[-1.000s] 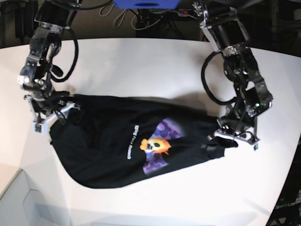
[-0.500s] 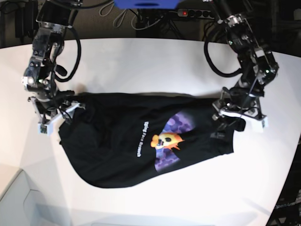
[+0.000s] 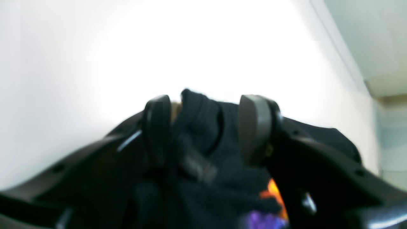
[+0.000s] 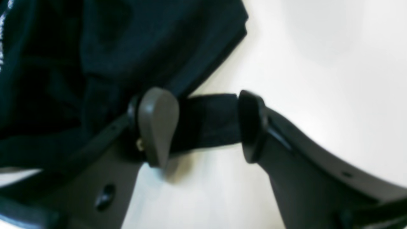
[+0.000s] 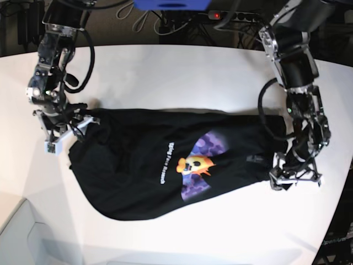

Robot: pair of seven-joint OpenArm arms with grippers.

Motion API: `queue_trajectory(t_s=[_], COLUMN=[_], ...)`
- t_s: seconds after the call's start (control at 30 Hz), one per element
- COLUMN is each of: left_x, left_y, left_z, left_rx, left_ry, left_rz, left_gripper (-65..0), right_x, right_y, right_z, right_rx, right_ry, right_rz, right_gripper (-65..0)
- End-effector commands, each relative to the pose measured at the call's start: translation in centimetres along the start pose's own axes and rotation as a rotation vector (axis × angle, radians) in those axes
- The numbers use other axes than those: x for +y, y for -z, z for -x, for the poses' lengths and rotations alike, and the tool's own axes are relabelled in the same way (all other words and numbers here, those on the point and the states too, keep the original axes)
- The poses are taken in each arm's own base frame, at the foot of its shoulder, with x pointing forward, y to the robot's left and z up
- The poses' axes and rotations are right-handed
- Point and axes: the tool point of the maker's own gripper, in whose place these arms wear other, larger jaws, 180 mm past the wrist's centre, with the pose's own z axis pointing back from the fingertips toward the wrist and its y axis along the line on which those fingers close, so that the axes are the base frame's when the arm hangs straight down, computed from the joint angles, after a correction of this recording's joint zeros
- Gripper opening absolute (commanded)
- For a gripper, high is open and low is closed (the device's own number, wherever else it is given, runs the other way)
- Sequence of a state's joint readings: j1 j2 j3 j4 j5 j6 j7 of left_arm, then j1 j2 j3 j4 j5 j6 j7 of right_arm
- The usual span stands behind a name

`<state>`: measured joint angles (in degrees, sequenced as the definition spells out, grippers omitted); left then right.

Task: Layout the t-shirt on the table in an organized manner, then fold the t-shirt properly
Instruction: 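Lay the shirt flat and open both grippers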

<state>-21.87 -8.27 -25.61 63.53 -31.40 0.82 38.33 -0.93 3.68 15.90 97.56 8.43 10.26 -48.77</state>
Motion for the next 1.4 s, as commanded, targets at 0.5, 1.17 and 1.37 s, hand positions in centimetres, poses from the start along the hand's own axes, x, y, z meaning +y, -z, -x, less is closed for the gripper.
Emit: queue_trajectory(t_s=[0.5,1.17,1.37], left_x=[-2.8,-8.3,-5.6], left_y=[4.4,-1.9,2.3], left_z=[0.7,-15.0,-12.8], left_rx=[-0.087,-0.476,-0.356], left_ry=[0.21,0.196,0.128], left_rz=[-0.008,0.108,0.029], left_gripper=[-56.1,-64.4,-59.6], right_x=[-0.2,-0.1,1.1], right_y=[-0.3,-0.3,-0.2], right_z=[-1.8,-2.0,-1.9], right_rx=[-0.057,-0.06,-0.055], right_ry=[-0.005,-0.005,-0.03], right_rz=[0.003,0.001,-0.024], right_gripper=[-30.6,-30.6,-30.6])
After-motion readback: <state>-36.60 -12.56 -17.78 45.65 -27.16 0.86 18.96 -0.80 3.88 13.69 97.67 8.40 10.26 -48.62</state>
